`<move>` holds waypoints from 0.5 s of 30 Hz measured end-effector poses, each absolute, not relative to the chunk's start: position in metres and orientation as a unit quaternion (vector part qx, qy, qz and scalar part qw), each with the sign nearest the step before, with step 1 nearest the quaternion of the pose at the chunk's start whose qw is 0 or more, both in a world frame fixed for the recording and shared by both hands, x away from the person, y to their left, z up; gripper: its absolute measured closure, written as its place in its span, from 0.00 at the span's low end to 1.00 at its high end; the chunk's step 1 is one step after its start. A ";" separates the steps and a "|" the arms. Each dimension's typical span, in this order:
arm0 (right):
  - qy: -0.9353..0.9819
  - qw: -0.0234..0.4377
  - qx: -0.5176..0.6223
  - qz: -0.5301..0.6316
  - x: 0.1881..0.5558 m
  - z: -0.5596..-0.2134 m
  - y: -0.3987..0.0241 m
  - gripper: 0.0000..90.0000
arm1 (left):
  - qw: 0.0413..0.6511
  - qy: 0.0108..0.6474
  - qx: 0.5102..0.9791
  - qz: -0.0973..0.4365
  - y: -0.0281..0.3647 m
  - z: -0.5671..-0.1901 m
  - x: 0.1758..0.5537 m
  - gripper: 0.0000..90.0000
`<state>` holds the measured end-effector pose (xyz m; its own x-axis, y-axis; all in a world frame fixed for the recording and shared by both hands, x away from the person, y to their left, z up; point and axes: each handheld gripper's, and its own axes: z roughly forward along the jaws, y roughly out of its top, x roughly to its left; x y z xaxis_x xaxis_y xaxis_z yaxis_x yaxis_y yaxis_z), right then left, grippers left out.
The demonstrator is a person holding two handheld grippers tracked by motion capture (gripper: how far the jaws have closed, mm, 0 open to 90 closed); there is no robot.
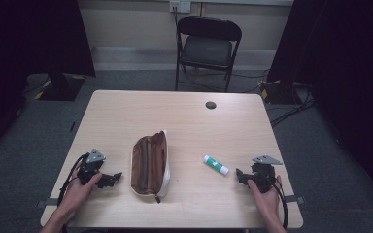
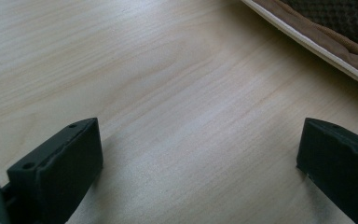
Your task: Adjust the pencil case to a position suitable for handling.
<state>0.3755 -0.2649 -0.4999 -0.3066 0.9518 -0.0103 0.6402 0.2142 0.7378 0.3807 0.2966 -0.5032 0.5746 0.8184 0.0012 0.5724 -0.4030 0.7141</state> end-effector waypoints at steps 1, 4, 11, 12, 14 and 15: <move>0.741 0.241 0.537 0.323 0.376 -0.500 -0.265 0.16 | 0.343 0.425 0.818 0.179 0.296 -0.503 0.381 0.00; 0.741 0.242 0.537 0.323 0.376 -0.500 -0.265 0.16 | 0.346 0.428 0.816 0.176 0.296 -0.503 0.381 0.00; 0.740 0.231 0.549 0.312 0.372 -0.496 -0.268 0.17 | 0.346 0.428 0.816 0.176 0.296 -0.504 0.381 0.00; 0.741 0.236 0.546 0.311 0.369 -0.494 -0.268 0.17 | 0.343 0.428 0.817 0.179 0.296 -0.503 0.381 0.00; 0.736 0.252 0.541 0.319 0.364 -0.489 -0.268 0.20 | 0.342 0.428 0.817 0.180 0.296 -0.503 0.380 0.00; 0.735 0.262 0.535 0.323 0.361 -0.486 -0.267 0.22 | 0.342 0.429 0.817 0.181 0.296 -0.503 0.380 0.00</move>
<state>0.3614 -0.2675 -0.4860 -0.2903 0.9561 -0.0397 0.6176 0.2189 0.7554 0.3798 0.2961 -0.5031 0.5674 0.8235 0.0021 0.5764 -0.3989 0.7131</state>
